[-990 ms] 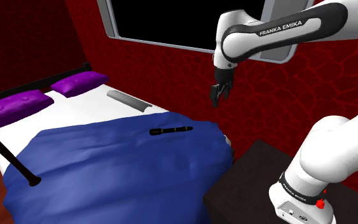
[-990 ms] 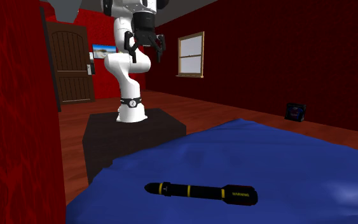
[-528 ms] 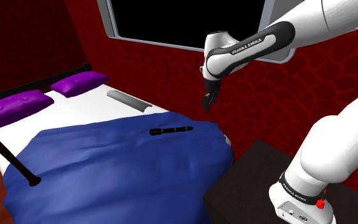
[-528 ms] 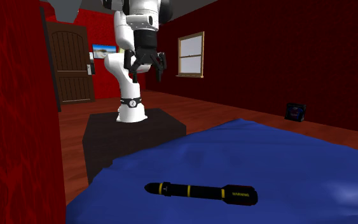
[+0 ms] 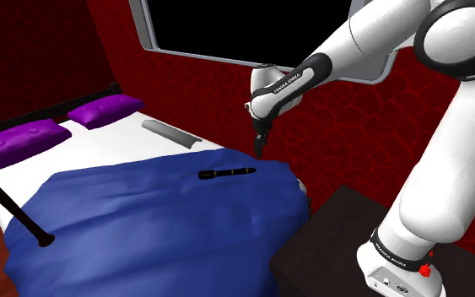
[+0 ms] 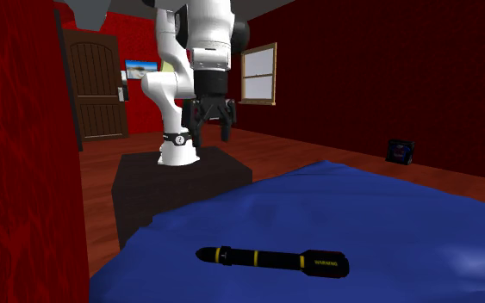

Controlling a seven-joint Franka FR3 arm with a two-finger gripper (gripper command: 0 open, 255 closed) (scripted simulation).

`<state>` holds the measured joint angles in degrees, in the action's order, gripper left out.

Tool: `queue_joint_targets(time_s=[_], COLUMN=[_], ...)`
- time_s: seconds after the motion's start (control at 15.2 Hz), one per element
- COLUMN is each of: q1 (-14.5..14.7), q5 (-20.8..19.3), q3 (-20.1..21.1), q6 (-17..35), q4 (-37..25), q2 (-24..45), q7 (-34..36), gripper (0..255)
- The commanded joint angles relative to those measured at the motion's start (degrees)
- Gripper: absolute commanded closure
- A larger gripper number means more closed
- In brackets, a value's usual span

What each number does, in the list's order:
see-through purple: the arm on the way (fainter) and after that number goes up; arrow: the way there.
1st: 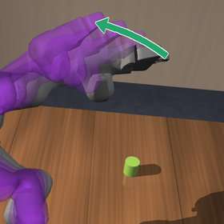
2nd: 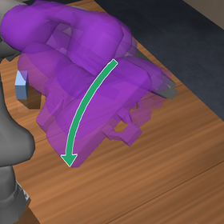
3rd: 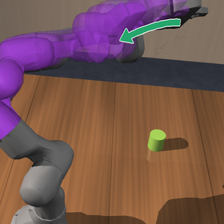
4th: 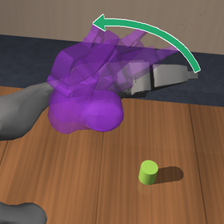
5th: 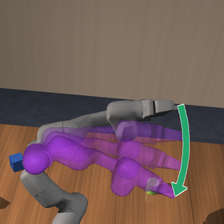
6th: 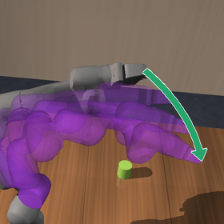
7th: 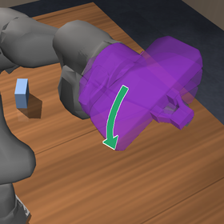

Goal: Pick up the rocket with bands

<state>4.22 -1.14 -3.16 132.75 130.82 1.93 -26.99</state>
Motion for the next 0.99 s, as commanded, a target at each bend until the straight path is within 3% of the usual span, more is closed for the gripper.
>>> queue_joint_targets(time_s=[0.0, 0.46, 0.92], q1=[-0.09, -0.12, 0.34], q5=[-0.11, -1.13, -3.44], q3=[0.01, 1.57, 3.33], q6=[2.23, 6.99, 8.48], q4=[-2.49, -14.20, -29.00], q2=[4.41, 19.87, 35.15], q7=[-3.03, -10.85, -17.29], gripper=[0, 0, 0])
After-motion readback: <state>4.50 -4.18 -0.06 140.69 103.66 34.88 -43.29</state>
